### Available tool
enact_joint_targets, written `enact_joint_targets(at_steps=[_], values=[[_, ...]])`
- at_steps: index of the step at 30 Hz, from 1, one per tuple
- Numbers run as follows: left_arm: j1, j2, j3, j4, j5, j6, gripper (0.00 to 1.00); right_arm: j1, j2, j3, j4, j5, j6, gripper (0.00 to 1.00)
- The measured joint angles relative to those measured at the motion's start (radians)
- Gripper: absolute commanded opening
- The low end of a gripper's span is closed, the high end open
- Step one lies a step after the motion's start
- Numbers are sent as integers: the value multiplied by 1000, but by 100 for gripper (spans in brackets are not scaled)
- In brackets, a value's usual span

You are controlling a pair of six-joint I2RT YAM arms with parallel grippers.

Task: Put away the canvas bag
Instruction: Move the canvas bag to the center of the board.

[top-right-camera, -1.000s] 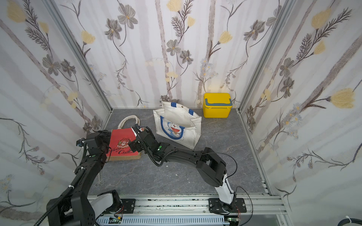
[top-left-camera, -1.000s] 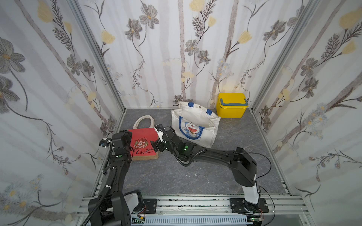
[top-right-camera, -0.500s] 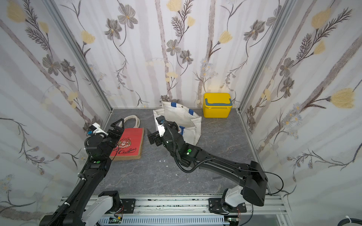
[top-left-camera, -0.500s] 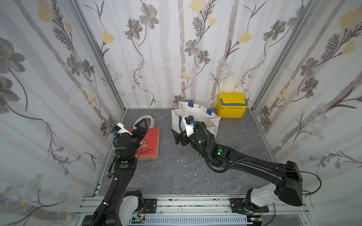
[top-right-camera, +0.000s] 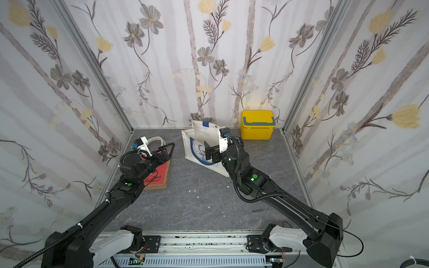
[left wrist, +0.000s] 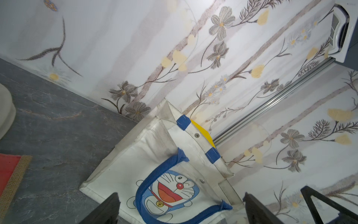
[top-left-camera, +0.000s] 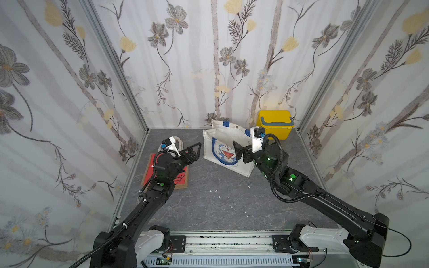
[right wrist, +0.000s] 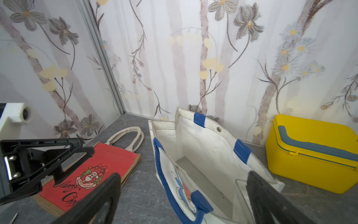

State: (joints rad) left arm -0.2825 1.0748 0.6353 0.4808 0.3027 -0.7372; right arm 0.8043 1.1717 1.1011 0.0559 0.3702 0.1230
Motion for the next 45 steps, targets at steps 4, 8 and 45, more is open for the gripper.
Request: enact_joint_targets(at_steps=[4,8,45], values=[[-12,27,0,0,13,30,100,-84,15,3,-20,-66,25,100],[-14,59,0,-4,37,48,100,-135,90,55,-53,-153,33,100],[29,11,-125,-18,17,193,100,-136,702,552,-320,-435,-197,21]])
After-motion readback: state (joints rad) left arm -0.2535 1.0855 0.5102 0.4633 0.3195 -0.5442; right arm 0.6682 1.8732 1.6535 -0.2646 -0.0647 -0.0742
